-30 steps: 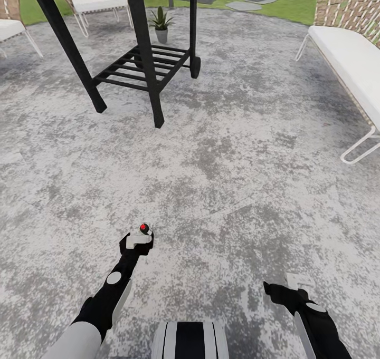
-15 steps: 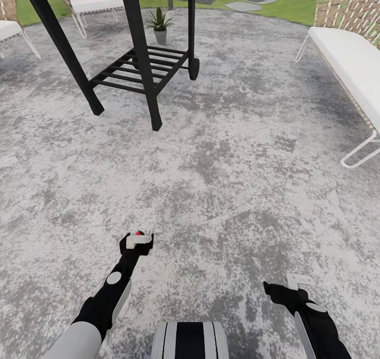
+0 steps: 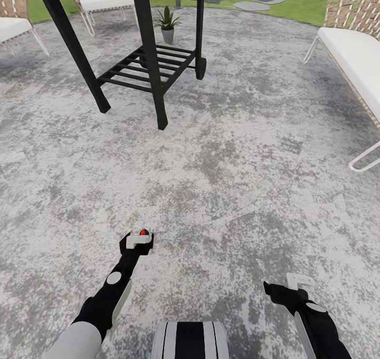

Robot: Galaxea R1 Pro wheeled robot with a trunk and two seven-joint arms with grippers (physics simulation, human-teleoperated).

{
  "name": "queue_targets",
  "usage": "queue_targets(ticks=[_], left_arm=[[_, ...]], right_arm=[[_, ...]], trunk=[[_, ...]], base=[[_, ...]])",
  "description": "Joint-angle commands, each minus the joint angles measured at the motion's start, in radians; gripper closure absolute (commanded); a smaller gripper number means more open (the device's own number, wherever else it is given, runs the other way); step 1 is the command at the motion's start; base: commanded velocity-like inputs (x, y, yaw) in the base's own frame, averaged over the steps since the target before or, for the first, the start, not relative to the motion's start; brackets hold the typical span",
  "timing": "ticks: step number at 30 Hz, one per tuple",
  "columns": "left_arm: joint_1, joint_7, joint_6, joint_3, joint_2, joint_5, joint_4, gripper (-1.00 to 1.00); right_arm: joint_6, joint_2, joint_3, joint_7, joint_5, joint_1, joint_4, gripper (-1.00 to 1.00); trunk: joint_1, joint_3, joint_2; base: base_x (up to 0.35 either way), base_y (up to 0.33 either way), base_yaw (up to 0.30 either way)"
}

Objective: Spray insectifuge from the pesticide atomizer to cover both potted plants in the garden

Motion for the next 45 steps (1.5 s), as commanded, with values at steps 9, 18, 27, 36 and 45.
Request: queue_targets(ticks=[9,18,27,36,45], left_arm=[[0.000,0.000,-0.003,0.001,0.000,-0.006,0.000,-1.00],[0.000,0.000,-0.003,0.001,0.000,-0.006,0.000,-1.00],[0.000,0.000,-0.003,0.001,0.000,-0.006,0.000,-1.00],[0.000,0.000,-0.003,0.001,0.000,-0.006,0.000,-1.00],[0.000,0.000,-0.003,0.001,0.000,-0.006,0.000,-1.00]], right_arm=[[0.005,0.000,0.000,0.000,0.000,0.000,0.000,-1.00],[0.005,0.000,0.000,0.000,0.000,0.000,0.000,-1.00],[0.005,0.000,0.000,0.000,0.000,0.000,0.000,-1.00],[0.005,0.000,0.000,0.000,0.000,0.000,-0.002,-1.00],[0.005,0.000,0.000,0.000,0.000,0.000,-0.002,-1.00]], trunk=[[0.002,-0.024,-0.001],[0.006,-0.073,-0.003],[0.006,-0.075,-0.003],[0.006,-0.075,-0.003],[0.006,-0.075,-0.003]], base=[[0.000,0.000,0.001],[0.000,0.000,0.000],[0.000,0.000,0.000],[0.091,0.000,0.000],[0.005,0.000,0.000]])
